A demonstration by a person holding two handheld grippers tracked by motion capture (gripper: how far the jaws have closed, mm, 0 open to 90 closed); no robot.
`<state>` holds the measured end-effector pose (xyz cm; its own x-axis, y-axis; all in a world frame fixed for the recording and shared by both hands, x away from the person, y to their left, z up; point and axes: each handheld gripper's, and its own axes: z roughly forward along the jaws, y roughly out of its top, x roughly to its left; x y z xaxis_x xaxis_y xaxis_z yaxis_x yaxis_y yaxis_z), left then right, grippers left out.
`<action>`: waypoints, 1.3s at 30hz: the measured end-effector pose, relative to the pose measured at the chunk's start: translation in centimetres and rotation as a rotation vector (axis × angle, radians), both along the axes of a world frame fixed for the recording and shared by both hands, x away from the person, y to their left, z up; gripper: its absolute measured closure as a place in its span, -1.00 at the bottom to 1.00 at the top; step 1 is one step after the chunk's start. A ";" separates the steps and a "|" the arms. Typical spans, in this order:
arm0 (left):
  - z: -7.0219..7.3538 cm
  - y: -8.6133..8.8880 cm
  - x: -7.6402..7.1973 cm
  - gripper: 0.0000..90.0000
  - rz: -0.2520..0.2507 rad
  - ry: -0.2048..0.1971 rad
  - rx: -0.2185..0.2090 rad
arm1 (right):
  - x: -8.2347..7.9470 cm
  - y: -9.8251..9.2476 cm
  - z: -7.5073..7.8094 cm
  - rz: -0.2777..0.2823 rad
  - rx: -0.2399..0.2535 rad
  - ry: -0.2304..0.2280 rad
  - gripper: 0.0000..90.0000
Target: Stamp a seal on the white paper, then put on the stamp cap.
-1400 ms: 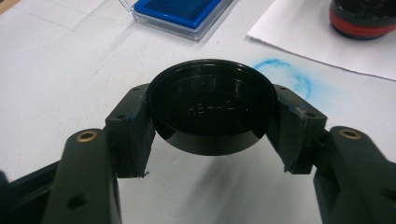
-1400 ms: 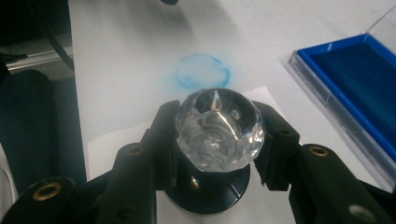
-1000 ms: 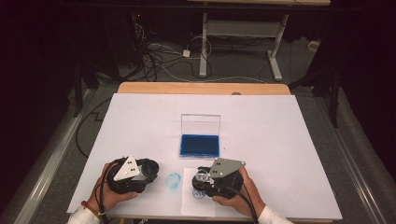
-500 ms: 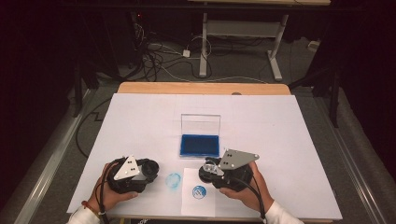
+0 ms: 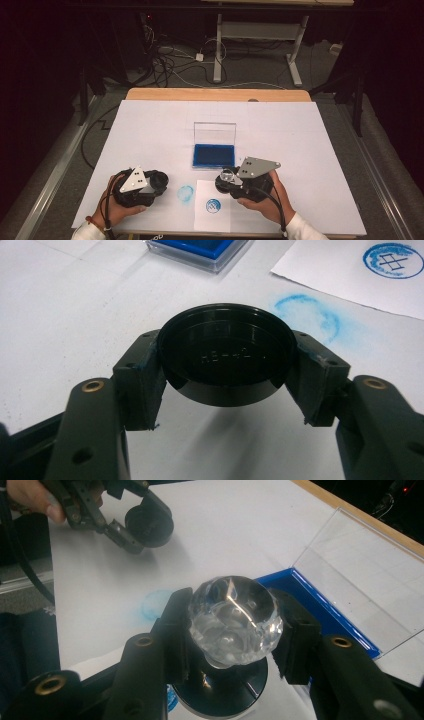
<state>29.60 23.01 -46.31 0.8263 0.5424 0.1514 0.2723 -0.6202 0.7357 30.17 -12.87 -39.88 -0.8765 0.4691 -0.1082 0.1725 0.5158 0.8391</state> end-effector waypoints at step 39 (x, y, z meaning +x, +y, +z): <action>0.7 -6.6 -0.8 -0.20 -0.156 0.090 -0.143 | -0.2 2.3 3.7 0.070 0.187 -0.036 0.26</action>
<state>28.81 16.46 -45.62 0.9087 0.4174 0.0040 0.2495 -0.5509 0.7964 29.95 -10.60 -36.20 -0.9049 0.4219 -0.0565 0.1099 0.3599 0.9265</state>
